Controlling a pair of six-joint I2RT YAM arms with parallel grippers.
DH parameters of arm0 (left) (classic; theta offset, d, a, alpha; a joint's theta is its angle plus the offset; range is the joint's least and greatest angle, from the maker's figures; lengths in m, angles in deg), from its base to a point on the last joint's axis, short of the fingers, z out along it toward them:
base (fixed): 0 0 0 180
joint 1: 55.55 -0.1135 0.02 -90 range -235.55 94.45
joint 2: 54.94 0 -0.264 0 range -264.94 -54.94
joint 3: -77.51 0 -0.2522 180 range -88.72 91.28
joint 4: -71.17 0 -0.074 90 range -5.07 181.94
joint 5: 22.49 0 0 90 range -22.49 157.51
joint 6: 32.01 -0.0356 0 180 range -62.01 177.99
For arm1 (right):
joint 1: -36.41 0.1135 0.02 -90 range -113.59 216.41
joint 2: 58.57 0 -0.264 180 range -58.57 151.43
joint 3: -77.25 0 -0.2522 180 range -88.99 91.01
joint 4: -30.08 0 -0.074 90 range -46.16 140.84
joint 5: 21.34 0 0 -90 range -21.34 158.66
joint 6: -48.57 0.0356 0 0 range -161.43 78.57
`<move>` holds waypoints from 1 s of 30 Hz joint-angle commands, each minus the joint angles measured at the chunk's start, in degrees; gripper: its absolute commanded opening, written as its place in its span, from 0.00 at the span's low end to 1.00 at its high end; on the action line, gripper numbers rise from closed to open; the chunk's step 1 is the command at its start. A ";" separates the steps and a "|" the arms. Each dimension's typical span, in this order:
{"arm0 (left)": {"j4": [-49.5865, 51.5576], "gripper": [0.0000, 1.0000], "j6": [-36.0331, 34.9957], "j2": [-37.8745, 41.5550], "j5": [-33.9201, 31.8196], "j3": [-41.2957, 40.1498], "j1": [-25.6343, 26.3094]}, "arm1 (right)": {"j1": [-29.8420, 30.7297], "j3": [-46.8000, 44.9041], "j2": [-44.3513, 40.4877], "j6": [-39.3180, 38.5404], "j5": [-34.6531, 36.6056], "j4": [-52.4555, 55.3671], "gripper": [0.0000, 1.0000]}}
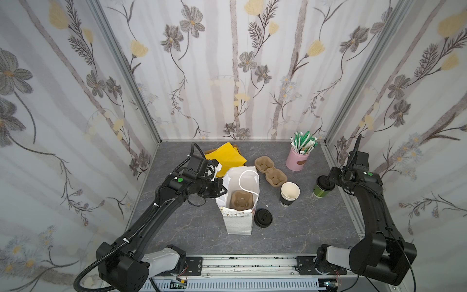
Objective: Pack a coffee takeout order
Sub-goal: Shake the takeout bag at the center of the table.
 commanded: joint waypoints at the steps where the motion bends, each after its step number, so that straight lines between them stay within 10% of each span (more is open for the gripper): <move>1: 0.66 0.01 -1.33 -0.22 -2.83 0.33 -0.55 | -0.05 0.31 0.42 -1.38 1.21 -2.19 0.68; 4: 1.66 0.30 -1.57 -0.53 -4.19 0.65 -0.90 | -0.14 -0.20 0.79 -1.74 1.22 -2.01 0.69; 7: 2.05 0.38 -2.06 -0.12 -6.98 1.41 -1.04 | -0.18 -0.80 1.35 -2.05 1.28 -2.29 0.69; 30: 2.83 0.00 -2.10 -1.50 -6.86 3.19 -1.35 | -0.22 1.22 9.01 -2.89 -5.11 -6.02 0.75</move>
